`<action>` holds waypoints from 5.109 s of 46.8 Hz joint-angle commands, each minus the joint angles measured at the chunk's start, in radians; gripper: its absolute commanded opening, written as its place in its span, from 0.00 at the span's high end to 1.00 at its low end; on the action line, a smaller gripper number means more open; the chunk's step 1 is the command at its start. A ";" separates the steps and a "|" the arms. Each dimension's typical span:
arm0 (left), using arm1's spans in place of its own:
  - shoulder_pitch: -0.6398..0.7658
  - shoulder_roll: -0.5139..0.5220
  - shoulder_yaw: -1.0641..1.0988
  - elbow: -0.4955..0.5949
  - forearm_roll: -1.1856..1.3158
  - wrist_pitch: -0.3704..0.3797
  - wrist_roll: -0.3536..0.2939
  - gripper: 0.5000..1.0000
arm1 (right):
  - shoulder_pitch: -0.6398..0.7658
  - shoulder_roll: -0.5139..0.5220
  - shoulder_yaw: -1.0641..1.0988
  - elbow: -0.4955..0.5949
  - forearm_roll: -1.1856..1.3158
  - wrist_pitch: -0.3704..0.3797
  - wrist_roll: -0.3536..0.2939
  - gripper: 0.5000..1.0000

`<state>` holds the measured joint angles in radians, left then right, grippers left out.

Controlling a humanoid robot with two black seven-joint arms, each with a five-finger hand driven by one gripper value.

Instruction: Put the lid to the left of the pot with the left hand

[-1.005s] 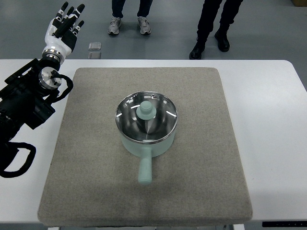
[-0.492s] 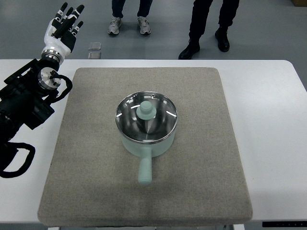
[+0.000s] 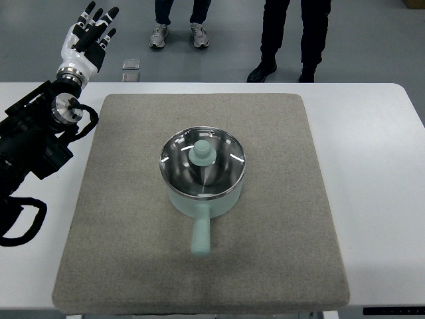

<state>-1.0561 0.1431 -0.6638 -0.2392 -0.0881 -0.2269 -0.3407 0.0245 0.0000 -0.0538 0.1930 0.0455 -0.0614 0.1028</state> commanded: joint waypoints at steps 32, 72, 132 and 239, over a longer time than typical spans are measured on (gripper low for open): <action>-0.076 0.199 0.360 -0.373 0.709 -0.003 -0.009 0.01 | 0.000 0.000 0.000 0.000 0.000 0.000 0.000 0.15; -0.167 0.397 0.377 -0.827 1.442 -0.175 -0.193 0.02 | 0.000 0.000 -0.001 0.000 0.000 0.000 0.000 0.15; -0.466 0.457 0.629 -1.039 1.860 -0.175 -0.270 0.01 | 0.000 0.000 0.000 0.000 0.000 0.000 0.000 0.15; -0.450 0.365 0.658 -1.006 1.898 -0.164 -0.270 0.15 | 0.000 0.000 0.000 0.000 0.000 0.000 0.000 0.16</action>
<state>-1.5064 0.5077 -0.0060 -1.2451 1.8096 -0.3928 -0.6109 0.0245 0.0000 -0.0538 0.1932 0.0461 -0.0614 0.1028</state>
